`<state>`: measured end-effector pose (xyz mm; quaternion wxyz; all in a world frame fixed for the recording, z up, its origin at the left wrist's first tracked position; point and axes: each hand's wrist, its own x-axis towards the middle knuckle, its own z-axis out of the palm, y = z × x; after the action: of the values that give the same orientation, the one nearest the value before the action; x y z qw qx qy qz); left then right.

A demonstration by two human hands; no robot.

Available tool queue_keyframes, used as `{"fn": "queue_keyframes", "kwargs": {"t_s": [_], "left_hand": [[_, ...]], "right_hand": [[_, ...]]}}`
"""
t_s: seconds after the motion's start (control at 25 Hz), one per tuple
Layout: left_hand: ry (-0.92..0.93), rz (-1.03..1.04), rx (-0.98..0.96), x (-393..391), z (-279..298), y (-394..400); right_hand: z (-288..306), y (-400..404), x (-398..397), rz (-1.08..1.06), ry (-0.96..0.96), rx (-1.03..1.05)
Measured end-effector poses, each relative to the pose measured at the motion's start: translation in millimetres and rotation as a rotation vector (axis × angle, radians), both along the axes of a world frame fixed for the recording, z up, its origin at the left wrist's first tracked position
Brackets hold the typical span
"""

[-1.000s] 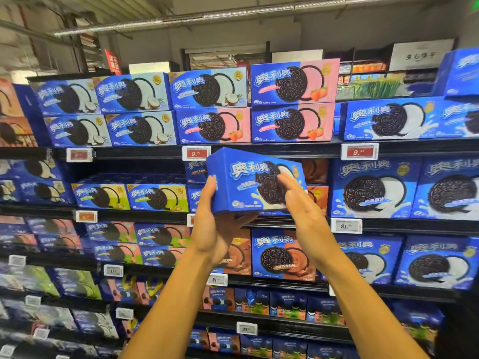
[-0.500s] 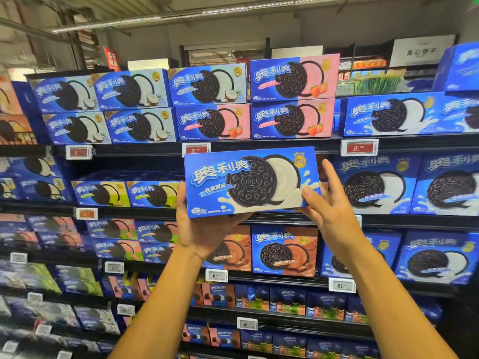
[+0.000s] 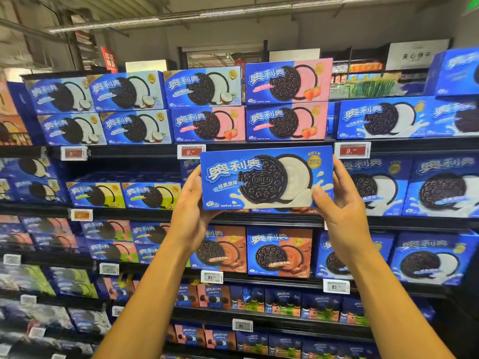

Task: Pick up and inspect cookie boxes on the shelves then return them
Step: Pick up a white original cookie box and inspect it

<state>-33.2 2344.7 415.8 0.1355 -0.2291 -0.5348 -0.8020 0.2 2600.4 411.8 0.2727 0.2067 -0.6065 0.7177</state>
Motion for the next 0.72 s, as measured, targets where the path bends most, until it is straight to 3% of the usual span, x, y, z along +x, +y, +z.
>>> {"fn": "queue_keyframes", "kwargs": {"t_s": [0.2, 0.36, 0.72], "left_hand": [[0.020, -0.073, -0.079, 3.8, 8.2, 10.8], [0.007, -0.037, -0.147, -1.8, 14.7, 33.3], [-0.017, -0.114, -0.057, -26.1, 21.3, 100.9]], "right_hand": [[1.8, 22.3, 2.6, 0.014, -0.036, -0.075], [11.5, 51.8, 0.5, 0.154, -0.076, -0.172], [26.2, 116.8, -8.9, 0.157, -0.136, -0.209]]}}
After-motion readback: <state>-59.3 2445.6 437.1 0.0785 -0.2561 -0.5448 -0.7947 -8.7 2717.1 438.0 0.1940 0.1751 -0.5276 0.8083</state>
